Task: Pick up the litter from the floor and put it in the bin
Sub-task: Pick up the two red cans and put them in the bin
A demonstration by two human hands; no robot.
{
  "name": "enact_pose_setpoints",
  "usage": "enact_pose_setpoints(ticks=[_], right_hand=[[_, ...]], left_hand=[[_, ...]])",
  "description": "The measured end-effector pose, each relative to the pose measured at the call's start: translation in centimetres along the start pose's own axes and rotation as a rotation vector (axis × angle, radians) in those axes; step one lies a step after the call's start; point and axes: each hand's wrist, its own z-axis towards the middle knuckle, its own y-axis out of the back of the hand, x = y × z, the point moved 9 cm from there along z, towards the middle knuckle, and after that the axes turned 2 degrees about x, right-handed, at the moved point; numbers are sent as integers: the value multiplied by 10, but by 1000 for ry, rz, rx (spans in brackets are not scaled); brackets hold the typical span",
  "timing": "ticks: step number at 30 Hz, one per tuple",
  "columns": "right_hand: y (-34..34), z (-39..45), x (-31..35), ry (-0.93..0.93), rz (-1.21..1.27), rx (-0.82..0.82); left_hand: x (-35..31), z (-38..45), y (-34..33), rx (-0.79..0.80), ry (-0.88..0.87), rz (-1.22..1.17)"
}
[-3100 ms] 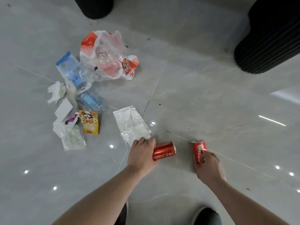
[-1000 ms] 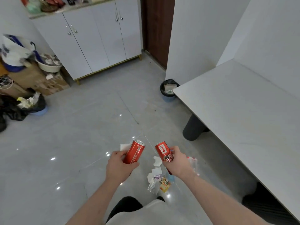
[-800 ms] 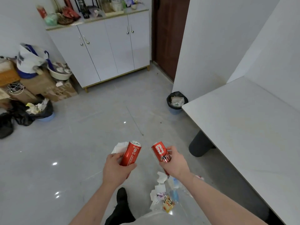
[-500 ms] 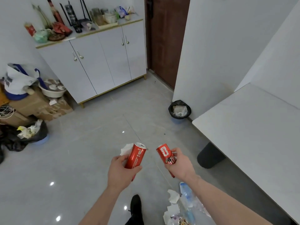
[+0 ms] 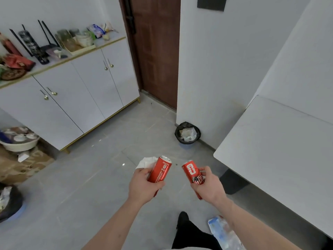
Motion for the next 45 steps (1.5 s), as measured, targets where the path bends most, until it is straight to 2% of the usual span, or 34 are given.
enact_pose_setpoints(ticks=[8,11,16,26,33,39,45], right_hand=[[25,107,27,-33,3,28],[34,147,48,-13,-24,40],[45,208,76,-12,-15,34],[62,315,97,-169,42,-39],[68,351,65,-337,207,-147],[86,390,28,-427,230,-97],[99,474,-3,-449,169,-59]], left_hand=[[-26,108,4,21,10,65],[-32,147,16,-25,24,25],[-36,205,23,1,42,21],[-83,367,15,182,-15,87],[-112,463,-37,501,-31,215],[-153,514,-91,622,26,217],[-165,568,-159,698,96,221]])
